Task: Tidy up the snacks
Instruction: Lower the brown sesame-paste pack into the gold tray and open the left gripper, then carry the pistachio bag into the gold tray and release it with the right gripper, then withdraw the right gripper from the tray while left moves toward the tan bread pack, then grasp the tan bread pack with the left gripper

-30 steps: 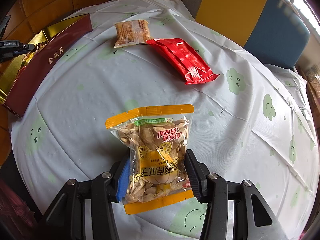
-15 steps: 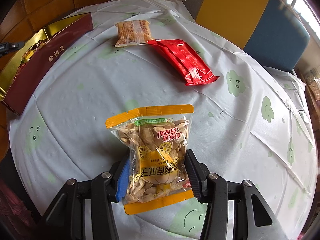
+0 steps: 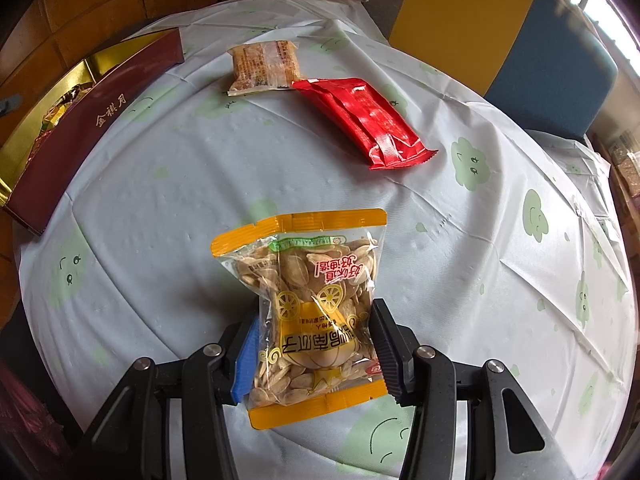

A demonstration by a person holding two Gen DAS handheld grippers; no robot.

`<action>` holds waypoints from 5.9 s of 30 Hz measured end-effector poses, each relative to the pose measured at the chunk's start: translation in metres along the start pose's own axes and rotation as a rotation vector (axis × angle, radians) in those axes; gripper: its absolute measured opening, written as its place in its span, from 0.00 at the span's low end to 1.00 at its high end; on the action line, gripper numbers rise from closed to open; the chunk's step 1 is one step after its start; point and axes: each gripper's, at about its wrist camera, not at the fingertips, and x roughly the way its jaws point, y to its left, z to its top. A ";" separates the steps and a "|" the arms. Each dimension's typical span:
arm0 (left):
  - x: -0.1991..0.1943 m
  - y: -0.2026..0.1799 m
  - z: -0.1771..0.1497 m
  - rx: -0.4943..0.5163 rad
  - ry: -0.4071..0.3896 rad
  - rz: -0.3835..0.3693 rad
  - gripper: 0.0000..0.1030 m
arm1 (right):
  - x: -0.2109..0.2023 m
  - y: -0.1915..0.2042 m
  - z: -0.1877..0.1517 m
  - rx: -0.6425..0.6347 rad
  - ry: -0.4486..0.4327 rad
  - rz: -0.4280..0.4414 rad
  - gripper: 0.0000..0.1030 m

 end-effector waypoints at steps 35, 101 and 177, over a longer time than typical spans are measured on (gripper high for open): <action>-0.027 0.048 -0.012 -0.083 -0.069 0.069 0.20 | -0.052 0.218 0.163 -0.182 -0.174 0.402 0.46; -0.026 0.045 -0.018 -0.073 -0.062 0.049 0.21 | -0.063 0.220 0.123 -0.189 -0.299 0.287 0.51; 0.204 -0.264 0.079 0.043 0.428 -0.160 0.79 | -0.056 -0.094 0.029 0.536 -0.186 0.058 0.78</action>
